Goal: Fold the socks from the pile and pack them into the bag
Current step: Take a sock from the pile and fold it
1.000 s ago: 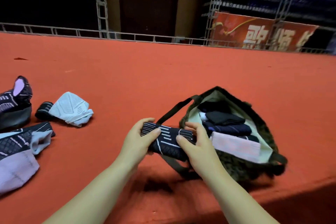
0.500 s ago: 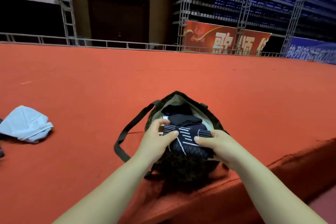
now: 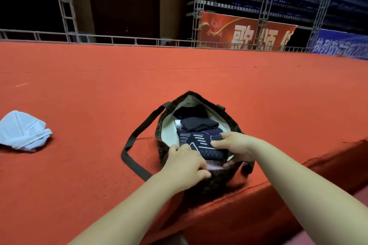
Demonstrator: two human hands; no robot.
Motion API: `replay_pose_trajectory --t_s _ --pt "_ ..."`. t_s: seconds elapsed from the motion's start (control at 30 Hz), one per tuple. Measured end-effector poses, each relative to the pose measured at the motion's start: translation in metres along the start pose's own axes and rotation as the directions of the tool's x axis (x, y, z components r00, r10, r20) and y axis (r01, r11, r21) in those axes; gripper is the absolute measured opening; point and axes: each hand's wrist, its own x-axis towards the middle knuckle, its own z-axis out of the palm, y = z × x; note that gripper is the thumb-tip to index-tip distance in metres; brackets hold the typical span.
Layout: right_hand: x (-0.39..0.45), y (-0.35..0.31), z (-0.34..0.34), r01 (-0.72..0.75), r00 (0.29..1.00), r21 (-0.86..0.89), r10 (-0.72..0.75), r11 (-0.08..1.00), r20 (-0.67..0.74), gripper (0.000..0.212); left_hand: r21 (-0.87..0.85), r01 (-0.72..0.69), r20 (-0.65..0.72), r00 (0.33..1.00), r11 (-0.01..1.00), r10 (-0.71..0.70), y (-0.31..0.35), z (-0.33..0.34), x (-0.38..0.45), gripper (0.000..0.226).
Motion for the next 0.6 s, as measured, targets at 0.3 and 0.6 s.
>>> replay_pose_trajectory --t_s 0.3,0.6 --pt "0.002 -0.018 -0.016 0.074 0.997 -0.162 -0.067 0.984 0.049 0.029 -0.278 -0.173 -0.185 0.975 0.945 0.124 -0.001 -0.029 0.001 0.02" --pt "-0.001 -0.027 -0.002 0.128 0.988 -0.372 -0.088 0.919 0.123 0.023 -0.115 -0.21 -0.076 0.976 0.971 0.202 -0.044 -0.049 0.0 0.041"
